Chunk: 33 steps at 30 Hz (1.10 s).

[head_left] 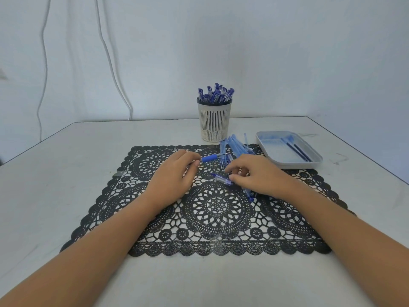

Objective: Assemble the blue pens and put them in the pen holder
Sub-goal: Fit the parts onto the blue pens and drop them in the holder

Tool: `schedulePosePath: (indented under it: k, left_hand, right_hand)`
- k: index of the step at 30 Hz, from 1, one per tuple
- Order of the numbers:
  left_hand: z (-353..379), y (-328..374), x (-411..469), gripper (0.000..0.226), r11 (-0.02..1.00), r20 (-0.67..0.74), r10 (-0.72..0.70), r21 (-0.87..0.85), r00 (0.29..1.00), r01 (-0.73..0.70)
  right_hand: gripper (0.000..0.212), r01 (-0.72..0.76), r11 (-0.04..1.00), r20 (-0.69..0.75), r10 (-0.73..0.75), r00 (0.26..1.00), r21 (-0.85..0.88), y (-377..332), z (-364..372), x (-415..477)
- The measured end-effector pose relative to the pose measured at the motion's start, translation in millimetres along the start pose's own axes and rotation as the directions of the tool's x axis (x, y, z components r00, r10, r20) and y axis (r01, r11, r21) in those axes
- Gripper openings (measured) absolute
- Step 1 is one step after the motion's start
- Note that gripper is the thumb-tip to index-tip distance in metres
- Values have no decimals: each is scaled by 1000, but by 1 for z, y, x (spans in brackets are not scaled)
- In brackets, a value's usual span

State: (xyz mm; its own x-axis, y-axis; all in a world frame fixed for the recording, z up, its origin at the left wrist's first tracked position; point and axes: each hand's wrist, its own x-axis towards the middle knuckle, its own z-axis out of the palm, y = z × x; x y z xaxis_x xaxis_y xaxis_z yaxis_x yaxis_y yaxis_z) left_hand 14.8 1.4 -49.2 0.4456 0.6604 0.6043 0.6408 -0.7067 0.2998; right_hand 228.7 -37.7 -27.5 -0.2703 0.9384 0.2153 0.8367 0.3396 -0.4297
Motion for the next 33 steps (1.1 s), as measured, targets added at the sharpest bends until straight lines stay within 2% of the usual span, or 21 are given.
schedulePosePath:
  k: [3,6,9,11,17,23,33]
  left_hand:
    - [0,1,0,17,1000,4,-8,-9,1000,8]
    - [-1,2,0,25,1000,9,-8,-18,1000,8]
    - [-1,2,0,20,1000,9,-8,-20,1000,8]
    - [-1,1,0,18,1000,7,-7,-15,1000,7]
    - [-2,1,0,15,1000,14,-17,1,1000,17]
    - [-3,4,-1,17,1000,14,7,6,1000,-7]
    - [-1,5,0,34,997,-1,72,22,997,-72]
  right_hand:
    - [11,7,1000,-54,-8,999,-26,1,3,1]
    - [8,-37,984,-158,65,985,175,0,1,3]
    - [5,-49,906,-269,176,947,421,0,-5,4]
    - [6,-31,868,-301,205,932,495,-2,-7,4]
    - [14,10,856,-316,179,932,517,-5,-8,3]
    - [10,23,876,-309,145,940,481,-4,-5,4]
    - [15,66,888,-268,67,961,456,-8,-4,4]
